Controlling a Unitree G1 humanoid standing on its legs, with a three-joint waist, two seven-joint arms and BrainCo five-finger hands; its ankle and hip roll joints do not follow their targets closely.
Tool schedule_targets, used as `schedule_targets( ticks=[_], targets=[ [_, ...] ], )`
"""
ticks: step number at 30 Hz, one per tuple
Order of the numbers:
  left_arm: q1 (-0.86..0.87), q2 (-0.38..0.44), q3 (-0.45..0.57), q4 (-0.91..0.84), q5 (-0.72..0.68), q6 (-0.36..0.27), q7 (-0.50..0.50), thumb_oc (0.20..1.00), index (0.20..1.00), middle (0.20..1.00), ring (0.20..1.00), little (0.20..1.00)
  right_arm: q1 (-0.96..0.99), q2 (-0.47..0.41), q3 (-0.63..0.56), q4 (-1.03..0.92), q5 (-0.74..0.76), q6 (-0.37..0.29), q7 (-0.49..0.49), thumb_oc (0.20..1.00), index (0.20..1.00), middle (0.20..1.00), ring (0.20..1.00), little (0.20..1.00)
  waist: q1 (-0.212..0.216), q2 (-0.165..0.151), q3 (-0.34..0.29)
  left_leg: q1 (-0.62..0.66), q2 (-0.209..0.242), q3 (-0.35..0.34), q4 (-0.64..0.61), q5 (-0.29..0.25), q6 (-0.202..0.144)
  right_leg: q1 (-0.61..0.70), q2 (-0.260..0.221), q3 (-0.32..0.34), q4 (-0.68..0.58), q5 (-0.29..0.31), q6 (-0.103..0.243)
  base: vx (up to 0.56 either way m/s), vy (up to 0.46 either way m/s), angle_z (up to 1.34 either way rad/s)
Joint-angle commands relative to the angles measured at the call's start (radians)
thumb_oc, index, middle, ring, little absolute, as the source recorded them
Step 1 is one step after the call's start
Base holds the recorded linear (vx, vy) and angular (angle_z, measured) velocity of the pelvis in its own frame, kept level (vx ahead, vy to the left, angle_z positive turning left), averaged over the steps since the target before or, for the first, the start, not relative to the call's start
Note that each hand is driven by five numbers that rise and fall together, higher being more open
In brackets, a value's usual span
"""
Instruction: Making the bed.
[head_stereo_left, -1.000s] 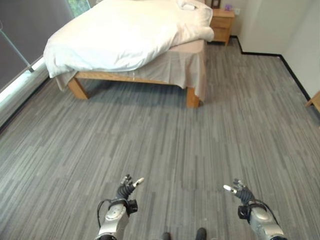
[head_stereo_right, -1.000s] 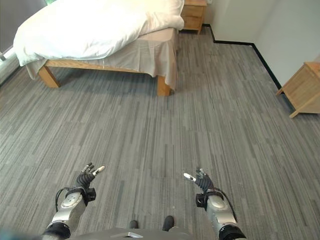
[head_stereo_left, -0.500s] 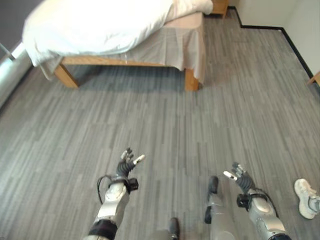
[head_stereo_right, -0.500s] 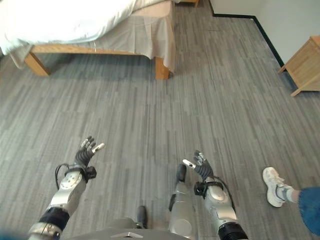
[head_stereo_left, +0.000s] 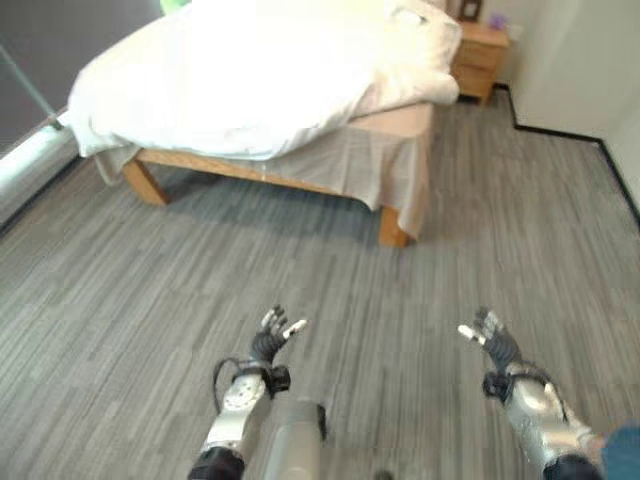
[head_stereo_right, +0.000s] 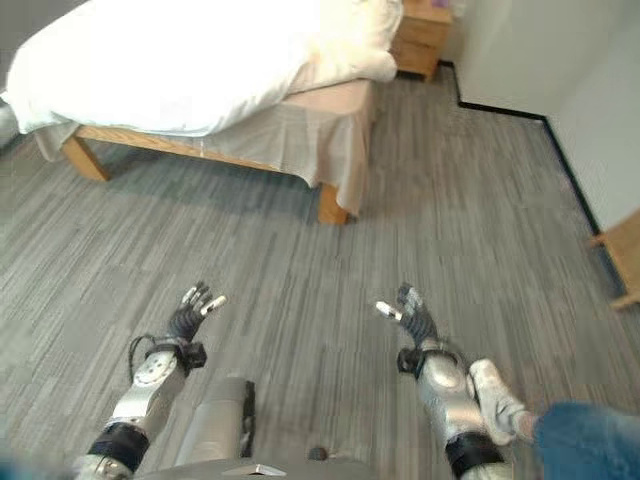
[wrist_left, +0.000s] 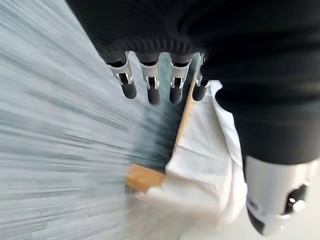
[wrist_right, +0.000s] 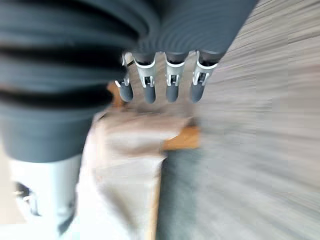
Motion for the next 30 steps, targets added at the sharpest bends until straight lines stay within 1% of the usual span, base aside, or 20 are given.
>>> schedule_targets(
  ticks=[1, 3, 4, 6, 7, 8, 9, 10, 12, 13, 15, 16, 17, 19, 20, 21, 22, 24, 27, 30],
  targets=[
    [0.022, 0.002, 0.029, -0.095, 0.018, -0.041, -0.035, 1.000, 1.000, 1.000, 1.000, 1.000, -0.091, -0.007, -0.019, -0.013, -0.037, -0.038, 0.020, 1.000, 1.000, 1.000, 1.000, 1.000, 0.054, 0.011, -0.035, 0.263, -0.017, 0.030, -0.386, 0.242, -0.062, -0.040, 0.007, 0.025, 0.042, 0.162, 0.076, 0.86, 0.149, -0.63],
    [0.031, 0.007, 0.035, -0.114, 0.009, -0.046, -0.039, 1.000, 1.000, 1.000, 1.000, 1.000, -0.089, 0.030, 0.000, -0.030, -0.033, -0.032, 0.024, 1.000, 1.000, 1.000, 1.000, 1.000, 0.049, -0.012, -0.048, 0.301, -0.034, 0.083, -0.355, 0.206, -0.016, -0.053, -0.023, 0.034, 0.149, 0.180, 0.098, 0.69, 0.177, -0.27],
    [0.030, 0.008, 0.034, -0.111, 0.008, -0.046, -0.041, 1.000, 1.000, 1.000, 1.000, 1.000, -0.089, 0.047, 0.004, -0.022, -0.034, -0.030, 0.027, 1.000, 1.000, 1.000, 1.000, 1.000, 0.054, -0.025, -0.054, 0.310, -0.047, 0.089, -0.331, 0.186, -0.001, -0.077, -0.045, 0.035, 0.224, 0.231, 0.126, 0.33, 0.119, 0.06],
    [0.030, 0.007, 0.034, -0.111, 0.008, -0.047, -0.041, 1.000, 1.000, 1.000, 1.000, 1.000, -0.089, 0.047, 0.003, -0.022, -0.034, -0.030, 0.027, 1.000, 1.000, 1.000, 1.000, 1.000, 0.058, -0.023, -0.057, 0.306, -0.043, 0.092, -0.329, 0.185, -0.002, -0.082, -0.042, 0.039, 0.223, 0.234, 0.125, 0.33, 0.146, -0.22],
    [0.028, 0.015, 0.041, -0.124, -0.002, -0.038, -0.034, 1.000, 1.000, 1.000, 1.000, 1.000, -0.089, 0.079, 0.017, -0.004, -0.039, -0.021, 0.030, 1.000, 1.000, 1.000, 1.000, 1.000, 0.065, -0.033, -0.050, 0.368, -0.075, 0.111, -0.265, 0.075, 0.062, -0.206, -0.158, 0.022, 0.589, 0.515, 0.222, 0.70, 0.315, -0.39],
    [0.028, 0.017, 0.042, -0.127, -0.003, -0.041, -0.031, 1.000, 1.000, 1.000, 1.000, 1.000, -0.093, 0.084, 0.023, 0.000, -0.043, -0.021, 0.028, 1.000, 1.000, 1.000, 1.000, 1.000, 0.059, -0.020, -0.043, 0.405, -0.074, 0.108, -0.265, 0.052, 0.072, -0.244, -0.176, 0.007, 0.641, 0.524, 0.218, 0.91, 0.395, -0.43],
    [0.024, 0.027, 0.047, -0.128, 0.007, -0.040, -0.029, 1.000, 1.000, 1.000, 1.000, 1.000, -0.105, 0.090, 0.029, 0.001, -0.059, -0.019, 0.029, 1.000, 1.000, 1.000, 1.000, 1.000, 0.051, -0.006, -0.036, 0.454, -0.076, 0.095, -0.272, 0.029, 0.083, -0.293, -0.221, -0.022, 0.675, 0.530, 0.204, 0.53, 0.197, -0.19],
    [0.019, 0.036, 0.046, -0.128, 0.013, -0.040, -0.028, 1.000, 1.000, 1.000, 1.000, 1.000, -0.113, 0.083, 0.033, -0.001, -0.063, -0.011, 0.031, 1.000, 1.000, 1.000, 1.000, 1.000, 0.039, 0.012, -0.031, 0.500, -0.073, 0.080, -0.290, 0.017, 0.085, -0.342, -0.251, -0.049, 0.668, 0.480, 0.182, 0.36, 0.125, 0.15],
    [0.019, 0.036, 0.046, -0.128, 0.013, -0.040, -0.028, 1.000, 1.000, 1.000, 1.000, 1.000, -0.113, 0.083, 0.033, -0.001, -0.063, -0.011, 0.031, 1.000, 1.000, 1.000, 1.000, 1.000, 0.039, 0.012, -0.031, 0.500, -0.073, 0.080, -0.290, 0.017, 0.085, -0.342, -0.251, -0.049, 0.668, 0.480, 0.182, 0.24, 0.006, 0.41],
    [0.011, 0.043, 0.051, -0.138, 0.011, -0.045, -0.030, 1.000, 1.000, 1.000, 1.000, 1.000, -0.116, 0.065, 0.029, -0.029, -0.069, -0.009, 0.042, 1.000, 1.000, 1.000, 1.000, 1.000, 0.009, 0.028, -0.023, 0.571, -0.073, 0.029, -0.331, 0.018, 0.064, -0.389, -0.263, -0.076, 0.516, 0.410, 0.161, 0.50, -0.083, 0.62],
    [0.010, 0.045, 0.046, -0.122, 0.008, -0.055, -0.039, 1.000, 1.000, 1.000, 1.000, 1.000, -0.105, 0.009, 0.006, -0.120, -0.081, -0.018, 0.037, 1.000, 1.000, 1.000, 1.000, 1.000, -0.036, 0.011, -0.011, 0.627, -0.086, -0.048, -0.373, -0.010, 0.026, -0.406, -0.202, -0.016, 0.144, 0.395, 0.171, 0.64, -0.217, 0.98],
    [-0.001, 0.060, 0.058, -0.124, 0.046, -0.057, -0.010, 1.000, 1.000, 1.000, 1.000, 1.000, -0.090, -0.047, -0.025, -0.212, -0.120, -0.028, 0.035, 1.000, 1.000, 1.000, 1.000, 1.000, -0.044, -0.009, -0.003, 0.624, -0.084, -0.069, -0.396, -0.010, 0.014, -0.384, -0.167, 0.031, 0.121, 0.356, 0.175, 0.51, -0.288, 1.76],
    [0.027, 0.052, 0.043, -0.134, 0.042, -0.045, -0.068, 1.000, 1.000, 1.000, 1.000, 1.000, -0.068, -0.076, -0.054, -0.315, -0.121, -0.016, 0.066, 1.000, 1.000, 1.000, 1.000, 1.000, -0.033, -0.021, -0.027, 0.629, -0.088, -0.098, -0.395, -0.026, 0.012, -0.336, -0.174, 0.013, 0.083, 0.380, 0.190, 0.45, -0.254, 1.72],
    [0.103, 0.033, 0.061, -0.140, 0.028, -0.063, -0.102, 1.000, 1.000, 1.000, 1.000, 1.000, -0.121, -0.206, -0.100, -0.395, -0.168, -0.052, 0.081, 1.000, 1.000, 1.000, 1.000, 1.000, -0.033, -0.024, -0.059, 0.611, -0.086, -0.133, -0.406, -0.019, 0.003, -0.317, -0.154, 0.014, 0.052, 0.365, 0.167, 0.38, -0.172, 3.02],
    [0.140, 0.022, 0.052, -0.133, 0.000, -0.052, -0.140, 1.000, 1.000, 1.000, 1.000, 1.000, -0.229, -0.352, -0.095, -0.403, -0.237, -0.042, 0.076, 1.000, 1.000, 1.000, 1.000, 1.000, -0.030, -0.025, -0.073, 0.594, -0.082, -0.147, -0.406, -0.017, -0.005, -0.302, -0.143, -0.003, 0.026, 0.351, 0.158, 0.23, -0.105, 2.48],
    [0.166, 0.031, -0.027, -0.139, -0.024, -0.048, -0.165, 1.000, 1.000, 1.000, 1.000, 1.000, -0.471, -0.463, 0.005, -0.256, -0.259, -0.044, 0.022, 1.000, 1.000, 1.000, 1.000, 1.000, 0.000, -0.037, -0.079, 0.578, -0.080, -0.167, -0.406, -0.015, -0.010, -0.300, -0.134, -0.015, 0.016, 0.348, 0.155, 0.19, -0.095, 0.38],
    [0.165, 0.027, -0.023, -0.139, -0.024, -0.048, -0.165, 1.000, 1.000, 1.000, 1.000, 1.000, -0.485, -0.463, 0.017, -0.246, -0.258, -0.048, 0.020, 1.000, 1.000, 1.000, 1.000, 1.000, -0.005, -0.034, -0.078, 0.577, -0.080, -0.168, -0.406, -0.015, -0.011, -0.301, -0.134, -0.015, 0.016, 0.348, 0.155, 0.11, -0.049, 0.11],
    [0.167, 0.055, -0.083, -0.144, -0.071, -0.045, -0.182, 1.000, 1.000, 1.000, 1.000, 1.000, -0.805, -0.565, 0.228, 0.029, -0.307, -0.035, -0.011, 1.000, 1.000, 1.000, 1.000, 1.000, 0.022, -0.048, -0.076, 0.562, -0.080, -0.183, -0.406, -0.009, -0.018, -0.305, -0.129, -0.030, 0.016, 0.344, 0.153, 0.04, -0.019, -0.17],
    [0.160, 0.103, -0.128, -0.146, -0.087, -0.032, -0.184, 1.000, 1.000, 1.000, 1.000, 1.000, -1.175, -0.529, 0.472, 0.355, -0.414, 0.021, -0.044, 1.000, 1.000, 1.000, 1.000, 1.000, 0.053, -0.065, -0.065, 0.522, -0.077, -0.201, -0.406, 0.006, -0.026, -0.329, -0.125, -0.045, 0.016, 0.348, 0.154, -0.02, -0.008, -0.51],
    [0.152, 0.116, -0.136, -0.152, -0.093, -0.028, -0.183, 1.000, 1.000, 1.000, 1.000, 1.000, -1.317, -0.470, 0.553, 0.500, -0.465, 0.040, -0.067, 1.000, 1.000, 1.000, 1.000, 1.000, 0.062, -0.065, -0.049, 0.484, -0.077, -0.216, -0.406, 0.018, -0.030, -0.357, -0.122, -0.052, 0.016, 0.354, 0.152, -0.09, -0.011, -0.18]
  ],
)
